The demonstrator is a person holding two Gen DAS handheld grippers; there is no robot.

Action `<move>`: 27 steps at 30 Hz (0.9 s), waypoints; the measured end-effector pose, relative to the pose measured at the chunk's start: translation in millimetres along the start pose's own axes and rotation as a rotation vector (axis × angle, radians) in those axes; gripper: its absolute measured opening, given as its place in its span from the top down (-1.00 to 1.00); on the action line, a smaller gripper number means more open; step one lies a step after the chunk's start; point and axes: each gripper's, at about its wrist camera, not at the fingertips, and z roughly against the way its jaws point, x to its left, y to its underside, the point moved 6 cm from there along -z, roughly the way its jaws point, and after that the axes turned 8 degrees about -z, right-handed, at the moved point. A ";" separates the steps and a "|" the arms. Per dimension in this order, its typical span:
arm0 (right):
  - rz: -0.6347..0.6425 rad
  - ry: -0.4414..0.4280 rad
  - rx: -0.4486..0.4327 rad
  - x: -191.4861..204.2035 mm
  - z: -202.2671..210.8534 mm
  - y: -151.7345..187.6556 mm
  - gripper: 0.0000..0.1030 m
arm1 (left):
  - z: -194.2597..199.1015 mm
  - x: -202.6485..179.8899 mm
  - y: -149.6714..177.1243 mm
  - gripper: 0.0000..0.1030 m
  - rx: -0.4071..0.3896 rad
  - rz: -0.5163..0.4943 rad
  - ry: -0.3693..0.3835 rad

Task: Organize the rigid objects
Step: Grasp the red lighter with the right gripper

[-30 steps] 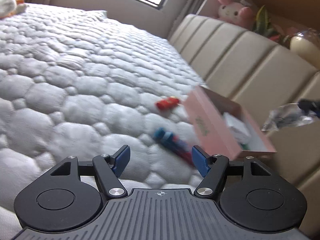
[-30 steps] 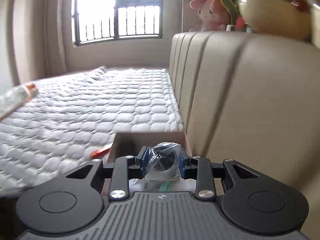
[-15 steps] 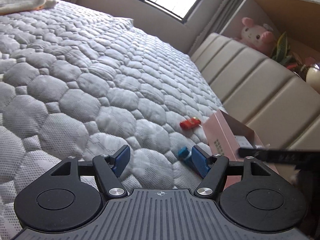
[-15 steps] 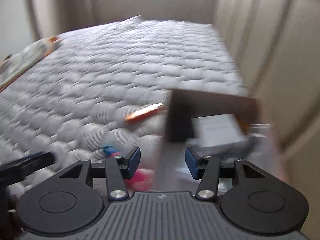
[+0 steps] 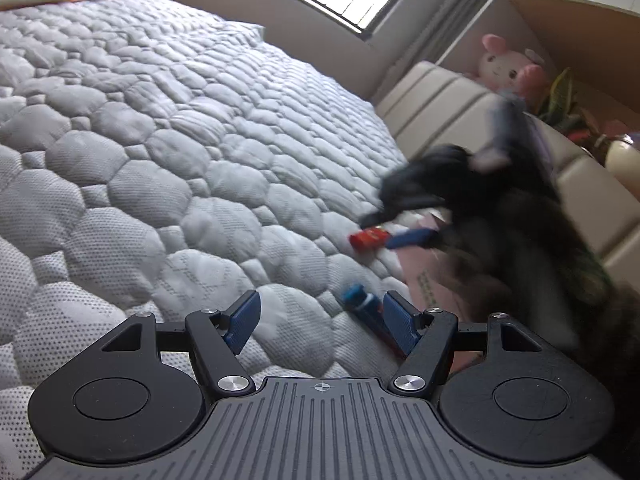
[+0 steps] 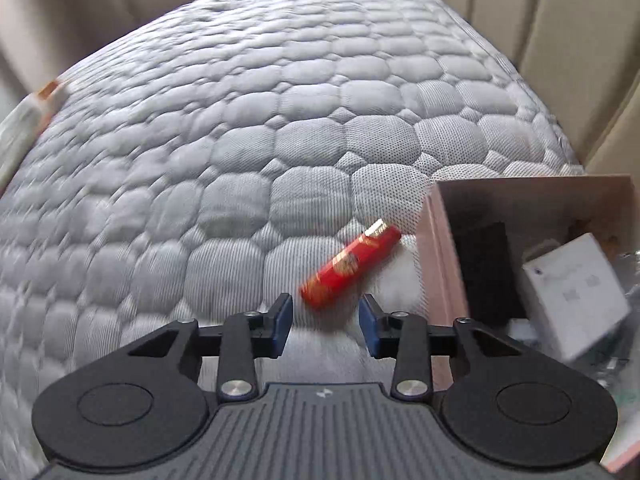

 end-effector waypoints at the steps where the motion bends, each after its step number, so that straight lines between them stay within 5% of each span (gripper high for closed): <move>1: -0.006 0.021 -0.011 3.4 -6.1 -2.4 0.34 | 0.8 -1.8 -0.5 -0.41 -0.007 -0.015 -0.008; 6: 0.055 0.187 -0.029 14.1 -33.0 -3.3 0.39 | 0.0 1.4 -1.0 -0.41 0.000 -0.001 -0.004; 9: 0.090 0.203 -0.036 16.9 -29.5 1.3 0.53 | 3.0 3.5 -3.6 -0.41 -0.014 0.004 -0.007; 11: 0.123 0.172 -0.040 19.7 -17.7 7.1 0.96 | 4.6 3.8 -4.5 -0.41 -0.020 0.006 -0.007; 12: 0.141 0.146 -0.034 21.3 -9.9 11.6 0.99 | 4.7 3.6 -4.2 -0.41 -0.019 0.007 -0.006; 18: 0.278 0.000 0.002 29.4 53.2 61.6 0.99 | 6.2 6.2 -4.0 -0.41 -0.024 0.007 -0.031; 24: 0.329 -0.234 0.123 23.1 105.8 112.5 0.87 | 7.7 23.6 -5.1 -0.35 -0.024 0.041 -0.087; 27: 0.346 -0.215 0.065 12.2 116.9 111.0 0.70 | 10.9 32.3 -6.9 -0.35 -0.038 0.061 -0.115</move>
